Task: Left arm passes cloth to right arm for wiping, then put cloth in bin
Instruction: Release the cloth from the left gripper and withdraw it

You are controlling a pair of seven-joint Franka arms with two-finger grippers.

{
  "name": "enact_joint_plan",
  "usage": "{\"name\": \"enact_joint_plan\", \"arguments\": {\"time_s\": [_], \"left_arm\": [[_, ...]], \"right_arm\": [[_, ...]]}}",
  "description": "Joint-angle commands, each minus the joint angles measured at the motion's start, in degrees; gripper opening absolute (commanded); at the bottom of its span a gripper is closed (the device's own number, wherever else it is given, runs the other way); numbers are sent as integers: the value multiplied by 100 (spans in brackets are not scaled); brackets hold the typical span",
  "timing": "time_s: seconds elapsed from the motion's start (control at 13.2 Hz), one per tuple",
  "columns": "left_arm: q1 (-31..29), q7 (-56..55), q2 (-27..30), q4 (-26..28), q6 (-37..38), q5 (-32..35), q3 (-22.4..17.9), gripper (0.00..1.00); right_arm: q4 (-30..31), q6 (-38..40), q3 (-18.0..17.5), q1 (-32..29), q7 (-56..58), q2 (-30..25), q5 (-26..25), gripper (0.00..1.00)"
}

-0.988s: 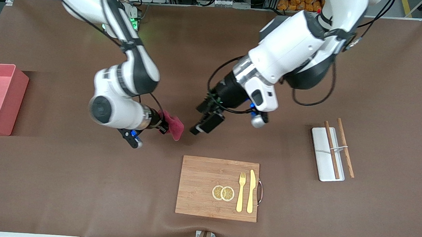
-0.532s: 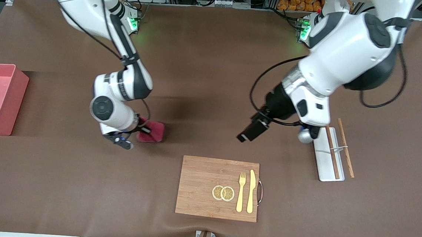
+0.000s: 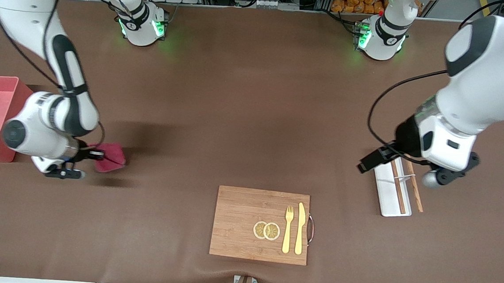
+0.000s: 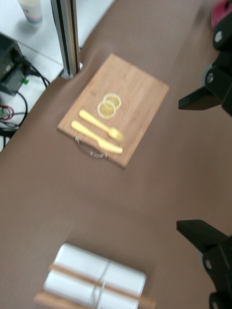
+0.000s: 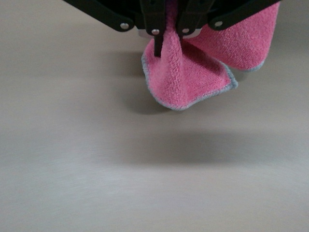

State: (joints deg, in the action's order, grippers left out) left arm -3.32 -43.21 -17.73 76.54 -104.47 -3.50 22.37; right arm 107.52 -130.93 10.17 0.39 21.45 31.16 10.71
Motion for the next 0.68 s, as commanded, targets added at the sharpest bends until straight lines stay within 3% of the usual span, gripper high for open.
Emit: {"name": "enact_joint_plan", "arguments": {"time_s": [0.0, 0.15, 0.3, 0.46, 0.61], "left_arm": [[-396, 723, 375, 151, 348, 139, 40, 100], [-529, 1094, 481, 142, 603, 148, 31, 100], [-608, 1122, 560, 133, 805, 384, 48, 100], [-582, 1436, 744, 151, 858, 674, 31, 100], [-347, 1937, 1130, 387, 1190, 649, -432, 100]], "right_arm": [[-388, 6, -129, -730, 1426, 12, -305, 0], [-810, 6, -129, -1005, 2116, 12, -875, 0], [-847, 6, -138, -953, 2074, 39, -1211, 0], [-699, 50, -138, -665, 1385, 144, -1203, 0], [-610, 85, -155, -278, 357, 232, -1194, 0]]}}
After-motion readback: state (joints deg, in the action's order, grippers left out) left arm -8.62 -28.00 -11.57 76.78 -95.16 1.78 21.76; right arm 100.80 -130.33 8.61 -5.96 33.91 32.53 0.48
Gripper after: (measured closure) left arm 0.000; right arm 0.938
